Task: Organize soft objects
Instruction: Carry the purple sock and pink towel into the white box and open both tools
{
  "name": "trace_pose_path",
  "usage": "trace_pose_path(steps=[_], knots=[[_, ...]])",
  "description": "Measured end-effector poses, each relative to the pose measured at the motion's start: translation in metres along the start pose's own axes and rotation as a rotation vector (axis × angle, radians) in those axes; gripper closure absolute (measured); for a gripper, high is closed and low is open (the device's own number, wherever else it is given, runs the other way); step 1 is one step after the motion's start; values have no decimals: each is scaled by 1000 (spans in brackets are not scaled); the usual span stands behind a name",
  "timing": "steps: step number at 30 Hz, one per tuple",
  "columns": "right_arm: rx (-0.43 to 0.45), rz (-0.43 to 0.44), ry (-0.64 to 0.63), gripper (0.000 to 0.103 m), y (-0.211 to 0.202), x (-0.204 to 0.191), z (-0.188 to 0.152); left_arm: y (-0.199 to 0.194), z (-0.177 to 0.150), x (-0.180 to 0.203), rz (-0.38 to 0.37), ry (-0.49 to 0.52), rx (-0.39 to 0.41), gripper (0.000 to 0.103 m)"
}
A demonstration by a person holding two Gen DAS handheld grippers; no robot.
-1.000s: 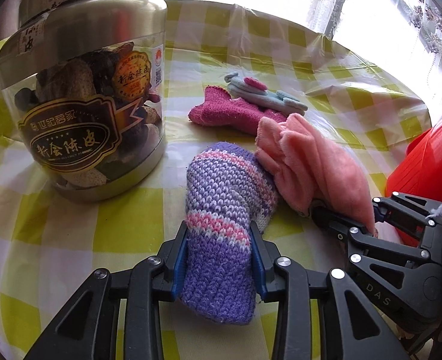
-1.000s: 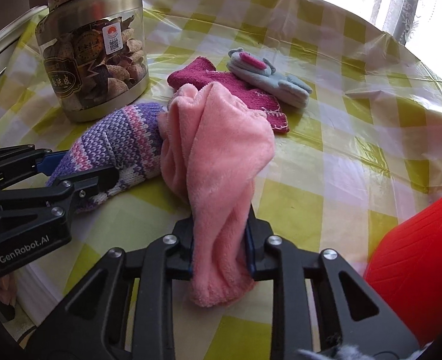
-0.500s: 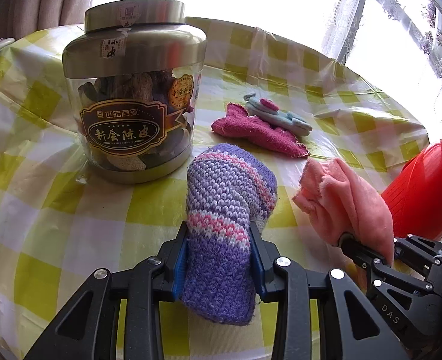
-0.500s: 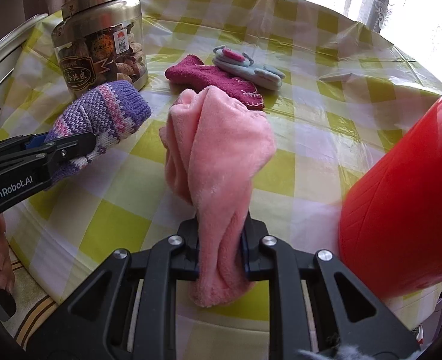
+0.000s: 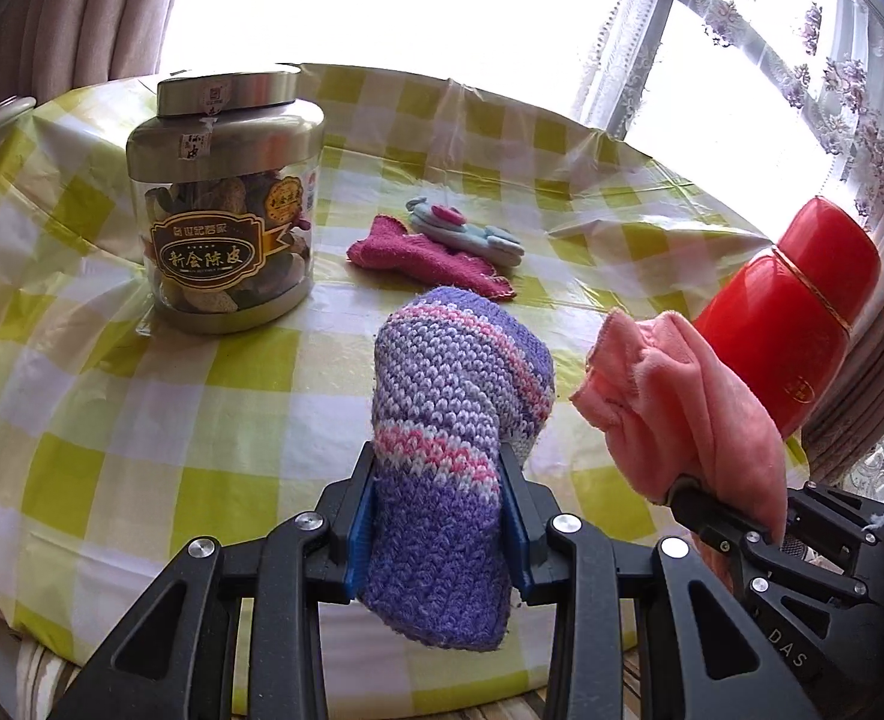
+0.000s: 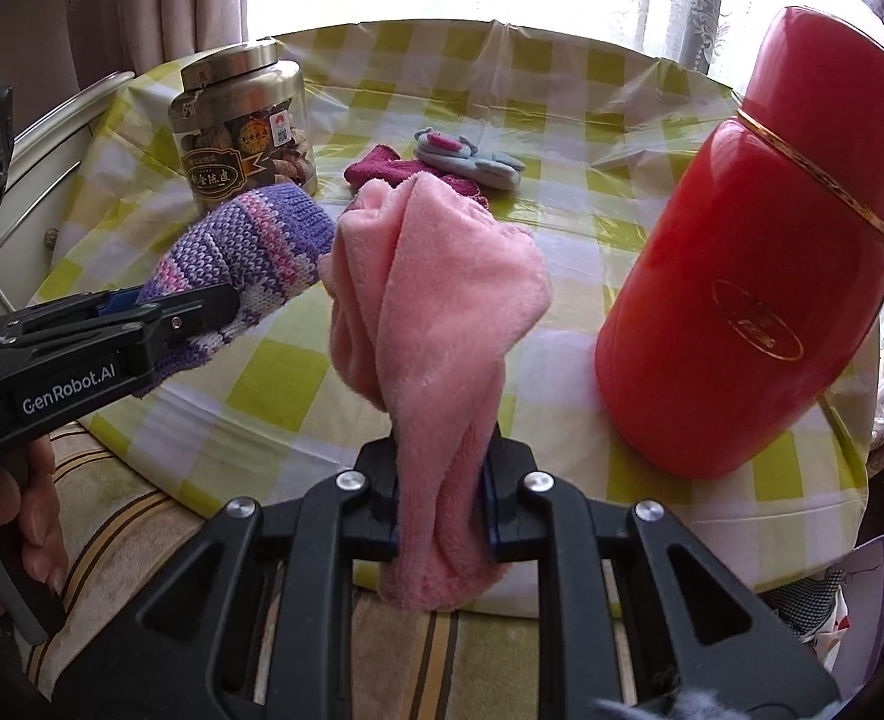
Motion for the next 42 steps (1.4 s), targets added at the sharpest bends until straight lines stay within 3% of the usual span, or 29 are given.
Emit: trace_pose_path(steps=[11,19,30,39,42], knots=[[5,-62,100,81,-55,65,-48,-16,-23,72,-128,87,-37,66],[-9,-179,220,81,-88,140,-90,-17,-43,132,-229,175,-83,66],[-64,-371,393,81,-133,247,-152,-15,-82,235,-407,314,-202,66],[-106,-440,482,80,-153,291,-189,-18,-122,314,-531,435,-296,65],[-113,-453,507,74,-159,299,-196,-20,-136,336,-600,469,-337,51]])
Point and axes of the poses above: each gripper's, at about its wrist camera, not at the fingertips, and y roughly the way its jaws point, x to its right, z to its top, the point moved 3 cm from there along y, roughly the way its jaws point, and after that the axes turned 2 degrees about -z, right-handed, at the moved point
